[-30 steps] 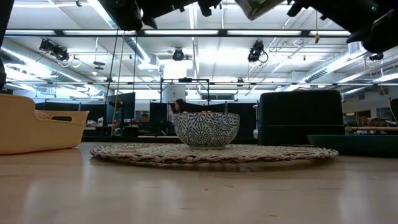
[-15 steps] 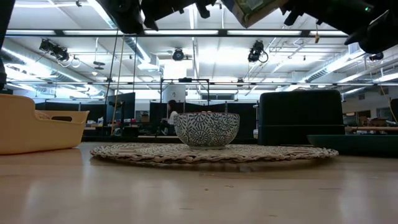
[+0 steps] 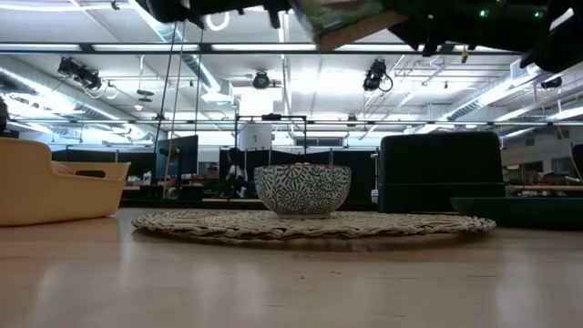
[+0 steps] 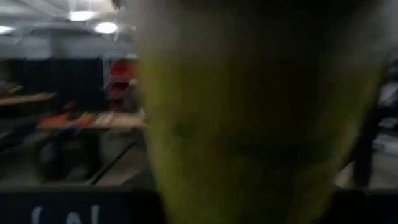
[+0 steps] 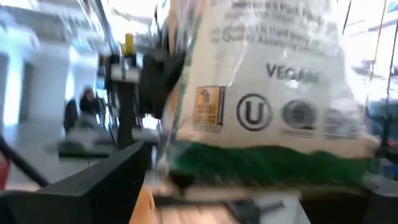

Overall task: Arrange a breakfast setting
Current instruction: Pour the cereal from the yellow cereal box into the red bowl on the brown table mat

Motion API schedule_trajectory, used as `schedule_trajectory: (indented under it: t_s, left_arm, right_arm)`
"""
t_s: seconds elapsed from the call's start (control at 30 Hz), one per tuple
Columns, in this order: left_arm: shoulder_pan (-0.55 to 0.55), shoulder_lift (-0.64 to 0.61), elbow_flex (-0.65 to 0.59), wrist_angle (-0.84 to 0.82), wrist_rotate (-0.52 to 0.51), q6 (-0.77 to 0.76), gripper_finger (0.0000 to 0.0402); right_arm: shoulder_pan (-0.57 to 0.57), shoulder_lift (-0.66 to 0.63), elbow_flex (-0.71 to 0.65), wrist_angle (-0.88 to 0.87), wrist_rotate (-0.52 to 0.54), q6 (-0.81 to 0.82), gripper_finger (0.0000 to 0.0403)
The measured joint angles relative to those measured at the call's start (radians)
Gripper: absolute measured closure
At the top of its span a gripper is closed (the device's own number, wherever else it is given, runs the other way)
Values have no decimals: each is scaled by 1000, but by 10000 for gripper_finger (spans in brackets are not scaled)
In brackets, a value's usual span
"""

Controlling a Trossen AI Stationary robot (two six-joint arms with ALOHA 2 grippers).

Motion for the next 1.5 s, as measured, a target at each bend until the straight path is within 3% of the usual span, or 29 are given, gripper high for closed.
schedule_trajectory:
  t_s: [0.17, 0.43, 0.63, 0.87, 1.07, 1.33, 1.5]
  left_arm:
    - [4, -134, -14, -258, -175, 80, 260]
    - [5, -241, -140, -290, -337, 87, 260]
    - [-4, -280, -289, -242, -466, 43, 272]
    - [-25, -267, -557, 40, -604, -44, 364]
    - [-59, -268, -721, 267, -895, 14, 390]
    - [-132, -261, -762, 262, -1285, 79, 386]
    - [-125, -241, -762, 216, -1465, 76, 386]
  right_arm:
    - [21, -46, -1, -153, 92, -8, 21]
    - [30, -73, -1, -155, 109, -16, 25]
    - [36, -76, -1, -161, 108, -3, 25]
    - [59, -76, -1, -162, 108, -2, 25]
    - [63, -76, -1, -173, 108, -2, 25]
    - [62, -61, -1, -191, 108, 22, 25]
    - [60, -33, -1, -189, 108, 35, 25]
